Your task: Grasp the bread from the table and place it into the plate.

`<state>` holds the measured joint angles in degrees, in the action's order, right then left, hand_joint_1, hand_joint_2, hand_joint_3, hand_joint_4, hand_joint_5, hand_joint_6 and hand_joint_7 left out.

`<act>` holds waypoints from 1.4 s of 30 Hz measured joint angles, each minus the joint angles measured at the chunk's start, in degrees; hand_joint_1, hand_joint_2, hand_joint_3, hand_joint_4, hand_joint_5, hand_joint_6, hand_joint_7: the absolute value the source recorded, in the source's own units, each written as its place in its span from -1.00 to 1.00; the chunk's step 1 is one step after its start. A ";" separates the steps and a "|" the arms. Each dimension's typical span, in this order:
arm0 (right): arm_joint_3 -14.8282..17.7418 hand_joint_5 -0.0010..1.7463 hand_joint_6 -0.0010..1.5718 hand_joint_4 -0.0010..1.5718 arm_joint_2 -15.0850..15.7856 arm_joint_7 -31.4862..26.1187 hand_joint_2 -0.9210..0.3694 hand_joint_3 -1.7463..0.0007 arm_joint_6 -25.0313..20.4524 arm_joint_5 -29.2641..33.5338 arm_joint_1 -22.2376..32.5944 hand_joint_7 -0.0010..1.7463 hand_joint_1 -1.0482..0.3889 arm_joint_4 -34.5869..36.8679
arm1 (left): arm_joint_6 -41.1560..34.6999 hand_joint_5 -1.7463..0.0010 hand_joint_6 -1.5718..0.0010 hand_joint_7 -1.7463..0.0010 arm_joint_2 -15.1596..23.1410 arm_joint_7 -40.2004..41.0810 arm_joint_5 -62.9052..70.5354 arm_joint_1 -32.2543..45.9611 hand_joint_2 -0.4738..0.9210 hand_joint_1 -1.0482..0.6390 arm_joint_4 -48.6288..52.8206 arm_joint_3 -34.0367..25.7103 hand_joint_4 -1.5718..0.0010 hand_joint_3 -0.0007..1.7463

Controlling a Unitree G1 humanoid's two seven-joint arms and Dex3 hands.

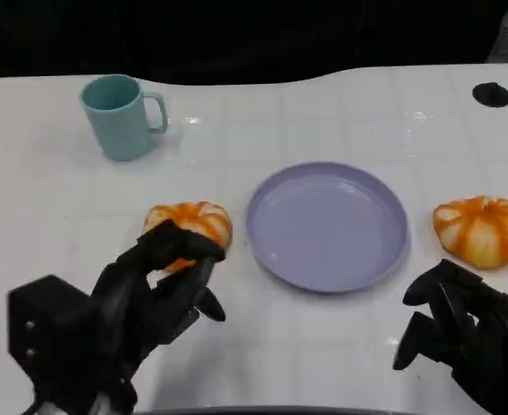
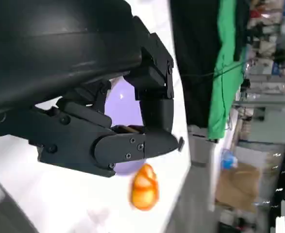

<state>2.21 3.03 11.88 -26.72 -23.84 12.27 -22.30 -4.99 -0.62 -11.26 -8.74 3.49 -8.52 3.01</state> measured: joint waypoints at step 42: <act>-0.40 1.00 -0.39 -0.21 -0.11 -0.35 -1.00 0.52 -0.15 -0.02 -0.26 0.85 -0.15 0.01 | 1.13 0.67 0.71 0.97 24.29 0.80 58.51 -18.45 0.76 -0.35 2.36 15.11 1.00 -1.00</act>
<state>1.82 2.92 11.53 -26.86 -23.86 12.01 -22.30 -3.86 23.67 -10.45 49.77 -14.96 -6.16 18.12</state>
